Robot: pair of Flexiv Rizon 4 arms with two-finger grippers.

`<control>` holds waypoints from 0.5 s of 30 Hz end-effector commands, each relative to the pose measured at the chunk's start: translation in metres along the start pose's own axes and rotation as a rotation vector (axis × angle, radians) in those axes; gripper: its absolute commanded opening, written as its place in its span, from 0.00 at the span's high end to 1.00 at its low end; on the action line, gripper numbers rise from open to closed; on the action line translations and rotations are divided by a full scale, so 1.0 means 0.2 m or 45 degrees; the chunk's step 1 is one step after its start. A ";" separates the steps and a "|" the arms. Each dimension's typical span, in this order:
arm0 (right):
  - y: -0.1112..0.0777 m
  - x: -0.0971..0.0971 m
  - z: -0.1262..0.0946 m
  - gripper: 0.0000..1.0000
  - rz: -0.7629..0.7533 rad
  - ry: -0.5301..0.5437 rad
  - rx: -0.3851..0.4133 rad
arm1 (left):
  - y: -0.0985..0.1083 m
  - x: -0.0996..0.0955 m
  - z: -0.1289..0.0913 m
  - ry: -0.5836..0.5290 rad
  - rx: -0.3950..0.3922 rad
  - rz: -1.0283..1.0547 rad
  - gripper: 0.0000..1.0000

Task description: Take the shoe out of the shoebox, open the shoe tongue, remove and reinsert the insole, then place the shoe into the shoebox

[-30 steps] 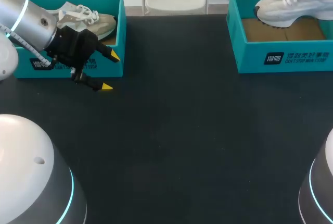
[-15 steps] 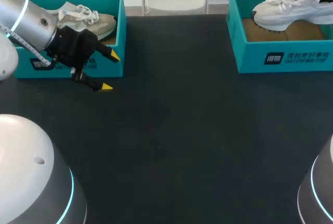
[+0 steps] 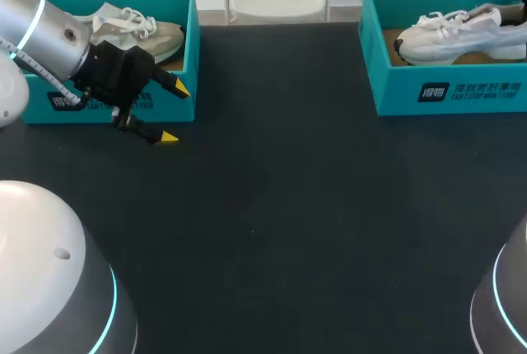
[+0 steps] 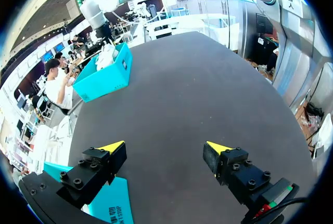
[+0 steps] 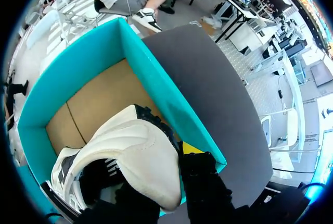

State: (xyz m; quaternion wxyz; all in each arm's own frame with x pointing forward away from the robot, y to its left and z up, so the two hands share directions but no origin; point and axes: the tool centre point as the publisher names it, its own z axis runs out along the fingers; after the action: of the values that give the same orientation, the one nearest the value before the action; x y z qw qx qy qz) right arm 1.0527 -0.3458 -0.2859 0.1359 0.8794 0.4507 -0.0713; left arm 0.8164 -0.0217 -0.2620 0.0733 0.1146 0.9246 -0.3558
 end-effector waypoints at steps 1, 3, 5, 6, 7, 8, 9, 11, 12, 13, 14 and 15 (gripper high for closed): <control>-0.03 -0.01 0.03 1.00 0.011 0.007 -0.017 | 0.00 0.00 0.00 -0.001 -0.002 0.001 0.00; -0.05 -0.01 0.05 1.00 0.015 0.004 -0.017 | 0.00 0.00 0.00 -0.001 -0.002 0.001 0.00; -0.07 -0.01 0.06 1.00 0.013 -0.009 -0.020 | 0.00 0.00 0.00 -0.001 -0.002 0.001 0.00; -0.07 -0.01 0.07 1.00 0.014 -0.009 -0.016 | 0.00 0.00 0.00 -0.001 -0.002 0.001 0.00; -0.08 -0.01 0.08 1.00 0.018 -0.014 -0.014 | 0.00 0.00 0.00 -0.001 -0.002 0.001 0.00; -0.09 -0.01 0.09 1.00 0.017 -0.024 -0.018 | 0.00 0.00 0.00 -0.001 -0.002 0.001 0.00; -0.10 -0.01 0.10 1.00 0.018 -0.019 -0.009 | 0.00 0.00 0.00 -0.001 -0.002 0.001 0.00; -0.11 -0.02 0.11 1.00 0.032 -0.013 -0.007 | 0.00 0.00 0.00 -0.001 -0.002 0.001 0.00; -0.12 -0.02 0.12 1.00 0.035 -0.017 0.000 | 0.00 0.00 0.00 -0.001 -0.002 0.001 0.00; -0.12 -0.02 0.13 1.00 0.041 -0.023 0.000 | 0.00 0.00 0.00 -0.001 -0.002 0.001 0.00; -0.12 -0.02 0.13 1.00 0.045 -0.016 0.010 | 0.00 0.00 0.00 -0.001 -0.002 0.001 0.00; -0.13 -0.02 0.14 1.00 0.050 -0.018 0.011 | 0.00 0.00 0.00 -0.001 -0.002 0.001 0.00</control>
State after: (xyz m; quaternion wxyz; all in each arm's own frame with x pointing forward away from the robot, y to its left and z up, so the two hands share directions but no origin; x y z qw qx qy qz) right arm 1.0314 -0.3428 -0.3148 0.1372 0.8872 0.4329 -0.0814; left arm 0.8164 -0.0217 -0.2620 0.0733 0.1146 0.9246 -0.3558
